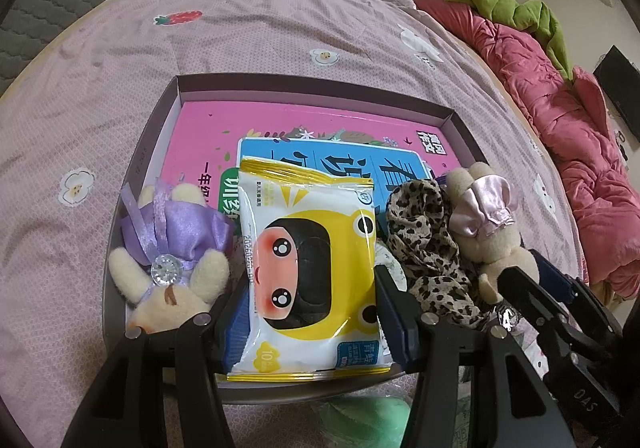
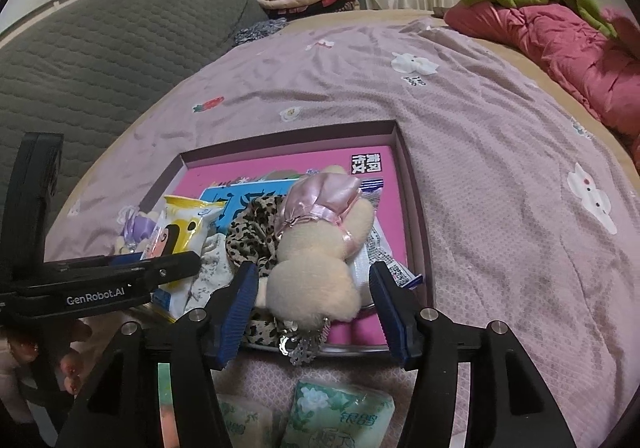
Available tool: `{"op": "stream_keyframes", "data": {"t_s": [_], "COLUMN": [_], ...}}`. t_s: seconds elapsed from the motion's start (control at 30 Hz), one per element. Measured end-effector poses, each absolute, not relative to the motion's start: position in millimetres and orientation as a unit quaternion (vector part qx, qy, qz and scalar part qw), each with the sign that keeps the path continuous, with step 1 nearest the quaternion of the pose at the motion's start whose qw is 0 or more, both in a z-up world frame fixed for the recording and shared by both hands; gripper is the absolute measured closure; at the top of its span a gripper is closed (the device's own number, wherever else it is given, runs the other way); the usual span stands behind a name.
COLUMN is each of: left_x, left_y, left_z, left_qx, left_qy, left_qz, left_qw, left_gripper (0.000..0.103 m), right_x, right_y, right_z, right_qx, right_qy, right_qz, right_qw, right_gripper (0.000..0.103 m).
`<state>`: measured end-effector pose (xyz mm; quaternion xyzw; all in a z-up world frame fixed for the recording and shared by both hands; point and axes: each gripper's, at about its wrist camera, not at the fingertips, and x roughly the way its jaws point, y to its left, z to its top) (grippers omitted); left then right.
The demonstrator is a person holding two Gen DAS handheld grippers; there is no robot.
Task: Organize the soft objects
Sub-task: 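Open both tools and release the wipes packet and bunny in the tray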
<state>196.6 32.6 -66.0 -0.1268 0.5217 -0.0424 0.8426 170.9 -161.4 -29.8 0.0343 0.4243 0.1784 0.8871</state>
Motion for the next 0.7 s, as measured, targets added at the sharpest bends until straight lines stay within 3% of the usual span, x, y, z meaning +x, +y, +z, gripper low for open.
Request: {"op": "stream_keyframes", "data": {"t_s": [0.13,0.7], "left_x": [196.5,191.8], "left_y": [31.5,29.9], "left_z": [-64.6,-58.9], "left_qx": [-0.127,-0.116], "left_qy": [0.523,0.524], "left_qz": [-0.036,-0.027], "left_qw": [0.842,0.843], "left_gripper": [0.047,0.046], "right_x": [168.0,160.7], "right_y": [-163.3,-164.3], "right_z": [-25.8,-14.9], "right_qx": [0.042,0.028], "right_qy": [0.421,0.415], "right_qz": [0.177,0.167], "right_qw": [0.888,0.894], "right_gripper": [0.035,0.031]}}
